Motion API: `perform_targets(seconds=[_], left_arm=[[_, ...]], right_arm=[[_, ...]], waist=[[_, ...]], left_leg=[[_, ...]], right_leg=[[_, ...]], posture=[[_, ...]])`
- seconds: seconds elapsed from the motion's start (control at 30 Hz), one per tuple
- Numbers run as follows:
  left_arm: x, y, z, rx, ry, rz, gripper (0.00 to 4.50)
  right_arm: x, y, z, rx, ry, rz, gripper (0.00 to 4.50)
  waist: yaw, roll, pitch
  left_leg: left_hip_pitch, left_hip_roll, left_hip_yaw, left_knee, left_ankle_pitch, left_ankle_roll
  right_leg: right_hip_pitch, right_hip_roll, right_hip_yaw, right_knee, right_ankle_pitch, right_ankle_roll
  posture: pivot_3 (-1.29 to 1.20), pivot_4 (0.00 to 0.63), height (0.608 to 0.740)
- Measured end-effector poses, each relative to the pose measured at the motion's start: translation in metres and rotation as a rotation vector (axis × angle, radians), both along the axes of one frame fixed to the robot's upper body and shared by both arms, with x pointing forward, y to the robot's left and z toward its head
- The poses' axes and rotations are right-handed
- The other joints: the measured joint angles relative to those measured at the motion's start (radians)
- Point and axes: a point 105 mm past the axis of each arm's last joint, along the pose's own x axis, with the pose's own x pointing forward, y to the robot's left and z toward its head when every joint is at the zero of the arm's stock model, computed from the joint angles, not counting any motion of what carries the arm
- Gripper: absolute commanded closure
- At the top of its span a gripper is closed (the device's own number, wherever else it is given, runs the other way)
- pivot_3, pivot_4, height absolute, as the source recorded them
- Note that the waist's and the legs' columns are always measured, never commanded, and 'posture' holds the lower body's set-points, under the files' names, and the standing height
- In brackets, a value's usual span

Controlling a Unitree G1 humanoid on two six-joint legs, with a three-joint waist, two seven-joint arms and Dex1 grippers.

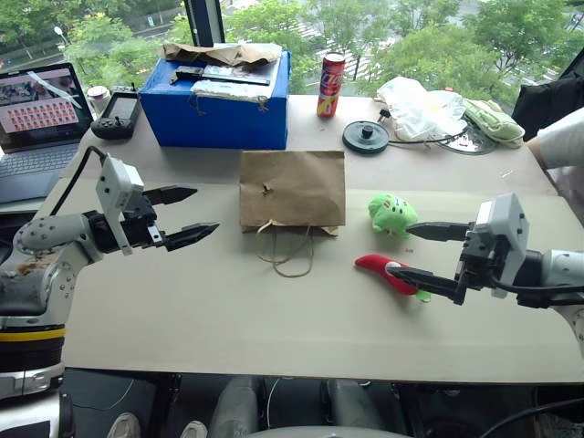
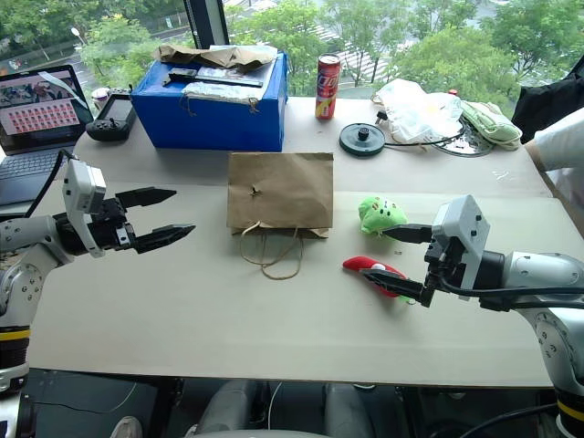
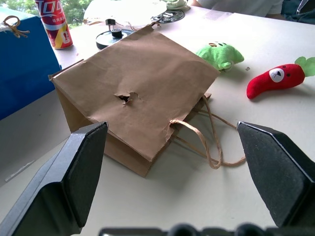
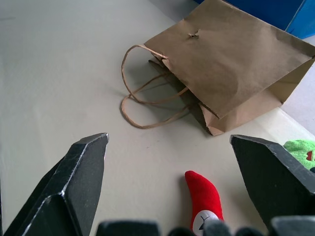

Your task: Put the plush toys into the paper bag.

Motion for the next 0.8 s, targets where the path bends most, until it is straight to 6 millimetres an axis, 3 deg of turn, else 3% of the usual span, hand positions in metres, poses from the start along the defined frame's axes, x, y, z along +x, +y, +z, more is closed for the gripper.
perform_targets(seconds=[0.17, 0.27, 0.4, 0.6, 0.8], left_arm=[[0.01, -0.001, -0.001, 0.038, -0.024, -0.026, 0.0], [0.03, -0.006, -0.012, 0.21, -0.152, -0.051, 0.0], [0.044, -0.025, -0.037, 0.374, -0.275, -0.145, 0.0], [0.06, -0.047, -0.055, 0.5, -0.425, -0.231, 0.0], [0.066, -0.077, -0.069, 0.473, -0.498, -0.287, 0.0]], right_arm=[[0.002, 0.001, -0.001, 0.014, -0.005, -0.014, 0.09], [0.002, 0.002, -0.001, 0.016, -0.005, -0.018, 0.09], [0.003, 0.004, -0.004, 0.022, 0.001, -0.021, 0.09], [0.004, 0.005, -0.007, 0.035, 0.0, -0.047, 0.09], [0.004, 0.008, -0.008, 0.044, -0.012, -0.064, 0.09]], waist=[[0.004, 0.0, 0.0], [0.012, 0.0, 0.0], [0.011, 0.0, 0.0], [0.01, 0.0, 0.0], [0.009, 0.0, 0.0]], left_leg=[[0.001, -0.001, 0.0, 0.0, 0.0, 0.0], [0.002, -0.002, 0.001, 0.0, 0.0, 0.0], [0.001, -0.002, 0.001, 0.001, -0.001, 0.002], [0.0, -0.002, 0.001, 0.001, -0.003, 0.004], [0.0, -0.002, 0.001, 0.003, -0.003, 0.004]], right_leg=[[0.001, 0.0, 0.0, 0.0, 0.0, 0.0], [0.004, 0.0, -0.001, -0.001, 0.0, 0.0], [0.003, -0.001, -0.001, -0.002, 0.0, 0.0], [0.003, -0.001, -0.001, -0.002, 0.0, 0.001], [0.003, -0.001, -0.001, -0.002, 0.001, 0.002]], posture=[[0.0, 0.15, 0.739], [0.0, 0.15, 0.739], [0.0, 0.15, 0.739], [0.0, 0.15, 0.739], [0.0, 0.15, 0.739]])
